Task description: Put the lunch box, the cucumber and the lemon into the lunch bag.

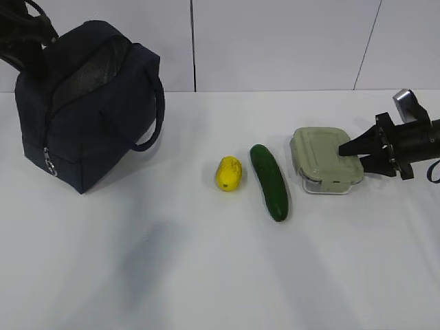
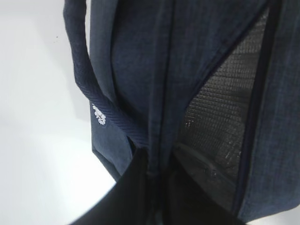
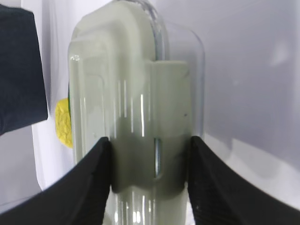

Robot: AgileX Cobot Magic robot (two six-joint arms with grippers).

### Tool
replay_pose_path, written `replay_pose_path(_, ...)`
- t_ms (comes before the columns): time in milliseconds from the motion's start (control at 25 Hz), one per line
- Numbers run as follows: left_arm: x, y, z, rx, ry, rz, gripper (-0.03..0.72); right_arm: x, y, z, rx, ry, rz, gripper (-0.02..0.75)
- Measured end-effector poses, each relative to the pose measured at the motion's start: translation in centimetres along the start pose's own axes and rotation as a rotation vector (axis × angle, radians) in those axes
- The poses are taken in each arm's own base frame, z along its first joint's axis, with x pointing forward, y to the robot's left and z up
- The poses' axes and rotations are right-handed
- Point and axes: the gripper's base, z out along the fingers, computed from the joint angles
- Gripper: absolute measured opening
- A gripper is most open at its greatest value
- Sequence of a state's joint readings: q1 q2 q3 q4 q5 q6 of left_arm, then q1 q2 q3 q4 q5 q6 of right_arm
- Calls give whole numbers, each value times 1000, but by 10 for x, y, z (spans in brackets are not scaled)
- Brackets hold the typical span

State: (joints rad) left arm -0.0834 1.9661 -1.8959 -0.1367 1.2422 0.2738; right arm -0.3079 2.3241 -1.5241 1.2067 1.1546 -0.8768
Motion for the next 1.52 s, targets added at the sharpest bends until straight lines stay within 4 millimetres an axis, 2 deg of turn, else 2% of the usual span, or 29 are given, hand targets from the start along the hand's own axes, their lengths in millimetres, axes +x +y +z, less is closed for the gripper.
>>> replay_pose_path(440, 0, 0, 0, 0, 0, 0, 17, -5, 6, -3, -26, -49, 65, 356)
replay_pose_path(720, 0, 0, 0, 0, 0, 0, 17, -13, 30, -14, -62, -112, 61, 354)
replay_pose_path(840, 0, 0, 0, 0, 0, 0, 17, -15, 45, -16, -72, -120, 35, 354)
replay_pose_path(1280, -1, -2, 0, 25, -7, -9, 16, -17, 119, 8, -137, -78, -84, 354)
replay_pose_path(1520, -3, -17, 2, 38, -5, 23, 16, -21, 168, 15, -191, -65, -160, 354)
